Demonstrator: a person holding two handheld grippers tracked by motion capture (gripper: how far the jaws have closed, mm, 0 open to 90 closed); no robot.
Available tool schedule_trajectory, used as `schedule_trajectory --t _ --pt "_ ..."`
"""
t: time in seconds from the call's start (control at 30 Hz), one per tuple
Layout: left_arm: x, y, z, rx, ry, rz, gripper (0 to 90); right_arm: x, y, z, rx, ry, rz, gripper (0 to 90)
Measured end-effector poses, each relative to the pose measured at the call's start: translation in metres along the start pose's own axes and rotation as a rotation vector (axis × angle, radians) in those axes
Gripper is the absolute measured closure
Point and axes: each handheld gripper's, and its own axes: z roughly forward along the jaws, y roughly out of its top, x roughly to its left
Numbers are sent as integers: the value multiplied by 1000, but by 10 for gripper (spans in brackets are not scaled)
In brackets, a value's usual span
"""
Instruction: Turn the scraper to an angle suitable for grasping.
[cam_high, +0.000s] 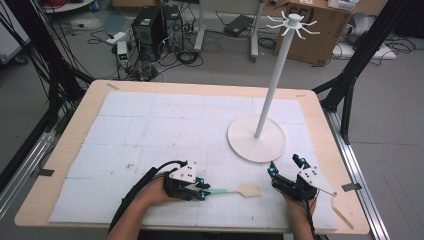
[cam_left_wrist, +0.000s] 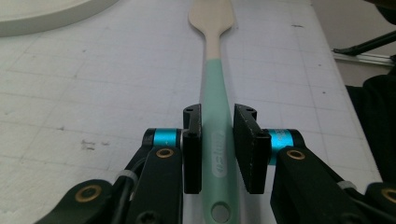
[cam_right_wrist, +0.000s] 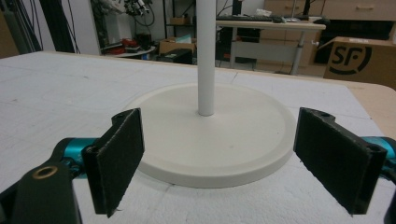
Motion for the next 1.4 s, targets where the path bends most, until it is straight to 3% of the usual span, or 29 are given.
schedule_trajectory --t 0.1,0.47,0.53,0.67,0.83,0.9,1.0,1.1,1.17,1.3,1.4 --pt "0 -1 -2 -18 -32 3 739 0 0 0 1 1 5 157" --pt "0 0 1 18 54 -9 727 0 0 0 2 1 8 157" --pt "-1 0 0 16 51 -8 721 0 0 0 2 1 7 157" --pt "1 0 0 2 70 -37 580 0 0 0 3 2 6 157" --pt "2 -1 -2 -23 91 -59 490 0 0 0 0 2 5 157" --pt "2 -2 -6 -49 123 -71 456 0 0 0 -1 3 5 157" --pt "0 -5 -11 -66 258 -70 363 0 0 0 0 1 5 157" --pt "-2 -11 -22 -125 347 -92 365 0 0 0 3 3 5 157" --pt "-2 -16 -30 -149 445 -124 357 0 0 0 2 3 5 157" --pt "-4 -27 -45 -200 568 -185 324 0 0 0 4 3 4 158" --pt "-6 -34 -56 -203 664 -213 327 1 0 0 3 3 3 157"
